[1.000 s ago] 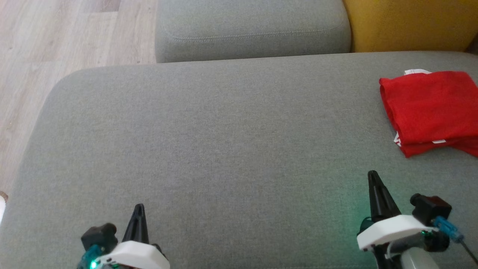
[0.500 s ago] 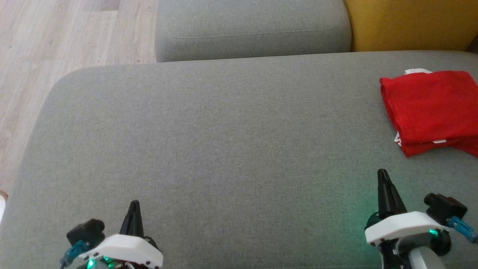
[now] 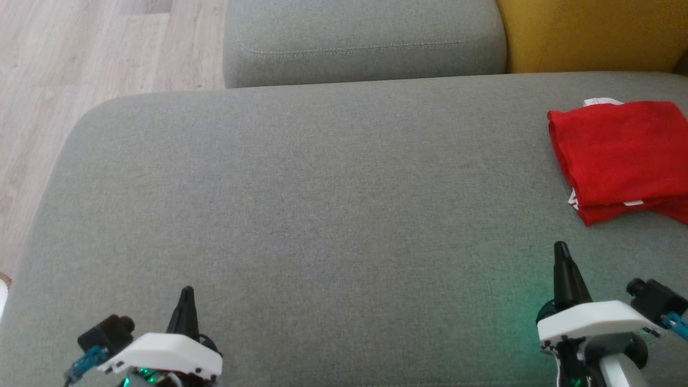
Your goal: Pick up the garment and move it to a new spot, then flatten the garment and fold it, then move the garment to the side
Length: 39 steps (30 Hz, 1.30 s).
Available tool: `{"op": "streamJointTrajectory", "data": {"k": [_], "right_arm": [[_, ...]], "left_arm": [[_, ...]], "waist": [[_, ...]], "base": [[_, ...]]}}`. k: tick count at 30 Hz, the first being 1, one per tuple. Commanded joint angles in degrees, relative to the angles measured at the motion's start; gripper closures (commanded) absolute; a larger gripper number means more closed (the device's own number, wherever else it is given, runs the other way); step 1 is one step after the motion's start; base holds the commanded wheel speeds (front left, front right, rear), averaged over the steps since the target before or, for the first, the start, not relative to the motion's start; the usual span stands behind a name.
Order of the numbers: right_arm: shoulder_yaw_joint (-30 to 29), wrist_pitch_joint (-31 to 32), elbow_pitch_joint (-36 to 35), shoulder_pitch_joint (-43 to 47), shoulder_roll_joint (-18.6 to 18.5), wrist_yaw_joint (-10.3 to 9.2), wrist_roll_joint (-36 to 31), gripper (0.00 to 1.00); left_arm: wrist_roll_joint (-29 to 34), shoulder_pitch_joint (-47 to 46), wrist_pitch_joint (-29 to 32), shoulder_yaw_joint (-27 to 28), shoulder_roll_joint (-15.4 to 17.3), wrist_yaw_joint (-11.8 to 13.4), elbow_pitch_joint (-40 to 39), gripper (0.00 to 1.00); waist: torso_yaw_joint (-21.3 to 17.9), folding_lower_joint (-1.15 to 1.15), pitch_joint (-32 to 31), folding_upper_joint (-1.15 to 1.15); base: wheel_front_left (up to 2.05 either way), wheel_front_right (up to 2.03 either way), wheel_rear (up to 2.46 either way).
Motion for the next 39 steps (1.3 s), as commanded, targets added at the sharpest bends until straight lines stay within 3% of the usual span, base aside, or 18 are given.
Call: {"op": "streamJointTrajectory", "data": {"k": [1,39], "right_arm": [[-0.05,0.27,-2.34,-2.98,-0.17,0.13,1.67,1.0],[-3.06,5.88,-4.77,-3.31,-0.21,0.24,25.21,1.0]], "left_arm": [[-1.44,-3.38,0.4,1.7,0.03,-0.67,-2.15,1.0],[-23.71,-5.83,6.66,7.34,0.01,-5.19,-3.04,1.0]], "waist": [[0.0,0.0,0.01,0.0],[0.12,0.0,0.5,0.0]], "base": [[0.0,0.0,0.0],[0.0,0.0,0.0]]}}
